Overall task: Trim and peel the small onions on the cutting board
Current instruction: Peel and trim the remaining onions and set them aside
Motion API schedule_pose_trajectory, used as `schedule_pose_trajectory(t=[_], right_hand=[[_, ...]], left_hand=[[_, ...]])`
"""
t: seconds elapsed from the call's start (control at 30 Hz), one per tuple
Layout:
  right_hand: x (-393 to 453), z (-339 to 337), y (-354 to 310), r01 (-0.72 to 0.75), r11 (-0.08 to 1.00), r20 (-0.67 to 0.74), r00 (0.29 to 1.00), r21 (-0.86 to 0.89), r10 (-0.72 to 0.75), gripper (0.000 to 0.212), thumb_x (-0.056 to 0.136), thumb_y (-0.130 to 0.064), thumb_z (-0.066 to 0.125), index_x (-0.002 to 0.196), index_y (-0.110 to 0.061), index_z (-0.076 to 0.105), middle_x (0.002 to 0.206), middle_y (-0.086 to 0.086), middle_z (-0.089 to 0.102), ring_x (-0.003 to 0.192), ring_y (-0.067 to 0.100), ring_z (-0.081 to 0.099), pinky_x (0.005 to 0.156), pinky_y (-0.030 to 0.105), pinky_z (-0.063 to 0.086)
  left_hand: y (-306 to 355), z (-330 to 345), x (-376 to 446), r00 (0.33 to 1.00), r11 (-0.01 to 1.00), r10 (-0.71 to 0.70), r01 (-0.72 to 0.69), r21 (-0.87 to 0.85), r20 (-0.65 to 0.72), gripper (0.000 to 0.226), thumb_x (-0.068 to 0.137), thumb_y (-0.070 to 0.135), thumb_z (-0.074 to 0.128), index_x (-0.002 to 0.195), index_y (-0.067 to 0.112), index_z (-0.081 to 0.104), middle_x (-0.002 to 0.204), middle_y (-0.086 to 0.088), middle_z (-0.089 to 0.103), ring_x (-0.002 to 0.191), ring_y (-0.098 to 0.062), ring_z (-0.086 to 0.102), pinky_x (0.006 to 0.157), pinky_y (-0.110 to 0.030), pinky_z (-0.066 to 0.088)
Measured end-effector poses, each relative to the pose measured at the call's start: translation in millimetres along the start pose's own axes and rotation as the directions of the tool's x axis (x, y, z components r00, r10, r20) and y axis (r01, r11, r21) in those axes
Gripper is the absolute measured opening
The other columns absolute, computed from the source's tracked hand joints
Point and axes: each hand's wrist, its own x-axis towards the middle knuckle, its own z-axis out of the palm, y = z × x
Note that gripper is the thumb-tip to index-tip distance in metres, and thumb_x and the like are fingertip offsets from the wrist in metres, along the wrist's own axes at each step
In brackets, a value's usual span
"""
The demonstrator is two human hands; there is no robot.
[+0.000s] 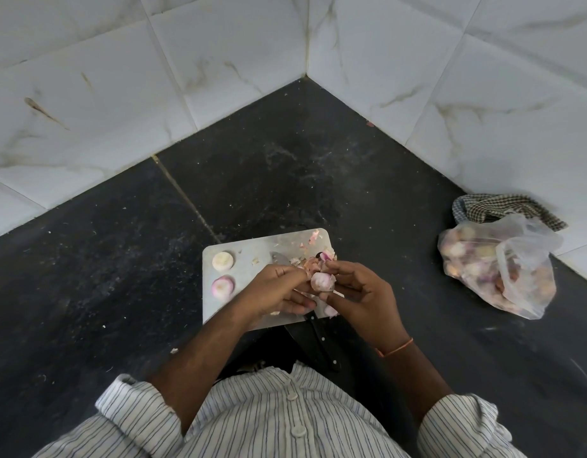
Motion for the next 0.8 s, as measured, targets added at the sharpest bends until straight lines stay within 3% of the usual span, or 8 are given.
schedule_pose_trajectory(t=[0.1,0.3,0.4,0.6,0.7,0.8], right_hand=[[2,0,-3,0.007,1.0,0.0,1.0,0.024,-0.007,0.051,0.083,0.009,0.084,0.126,-0.016,0.073,0.128,-0.002,0.074,0.121,0.022,0.072,0.101,0.045,0.061],[1,2,-4,-0.002,1.0,0.005,1.0,0.014,0.002,0.05,0.083,0.004,0.086,0.127,-0.017,0.074,0.127,-0.003,0.074,0.121,0.02,0.072,0.101,0.041,0.061],[1,3,-3,-0.06,0.997,0.006,0.998,0.05,0.06,0.052,0.083,0.003,0.087,0.129,-0.017,0.073,0.128,-0.002,0.075,0.118,0.02,0.073,0.1,0.04,0.061],[3,3,-3,-0.128,0.978,-0.01,0.991,0.162,0.132,0.05,0.084,0.005,0.084,0.13,-0.009,0.071,0.126,0.007,0.076,0.115,0.027,0.074,0.096,0.044,0.063],[2,4,-5,-0.181,0.949,0.008,0.983,0.258,0.186,0.045,0.088,0.007,0.079,0.13,-0.008,0.071,0.121,0.011,0.078,0.116,0.031,0.074,0.1,0.046,0.061],[2,7,-10,-0.243,0.898,0.036,0.968,0.368,0.247,0.044,0.09,0.01,0.075,0.13,-0.005,0.07,0.122,0.014,0.078,0.119,0.032,0.073,0.103,0.045,0.059]], left_hand=[[-5,4,-1,0.997,0.998,0.068,-0.068,0.012,-0.024,0.018,0.102,0.019,0.073,0.117,0.017,0.081,0.104,-0.013,0.083,0.09,-0.023,0.081,0.073,-0.027,0.063],[-12,6,3,0.988,0.989,0.129,-0.122,0.083,-0.084,0.018,0.1,0.014,0.07,0.114,0.015,0.082,0.097,-0.012,0.083,0.087,-0.023,0.081,0.078,-0.033,0.066],[-14,4,1,0.986,0.981,0.16,-0.153,0.117,-0.053,0.024,0.105,0.017,0.065,0.124,0.022,0.078,0.102,-0.009,0.083,0.095,-0.028,0.082,0.076,-0.032,0.066],[-20,-1,-6,0.973,0.968,0.227,-0.23,0.096,0.044,0.036,0.11,0.027,0.062,0.144,0.036,0.066,0.121,-0.001,0.08,0.11,-0.026,0.078,0.091,-0.049,0.066],[-22,-3,-8,0.952,0.948,0.303,-0.306,0.092,0.046,0.043,0.108,0.018,0.065,0.148,0.033,0.064,0.132,0.007,0.076,0.114,-0.024,0.077,0.088,-0.048,0.066],[-27,-6,-6,0.925,0.921,0.38,-0.378,0.095,-0.005,0.044,0.1,0.01,0.075,0.141,0.025,0.07,0.128,0.001,0.078,0.111,-0.026,0.077,0.087,-0.049,0.066]])
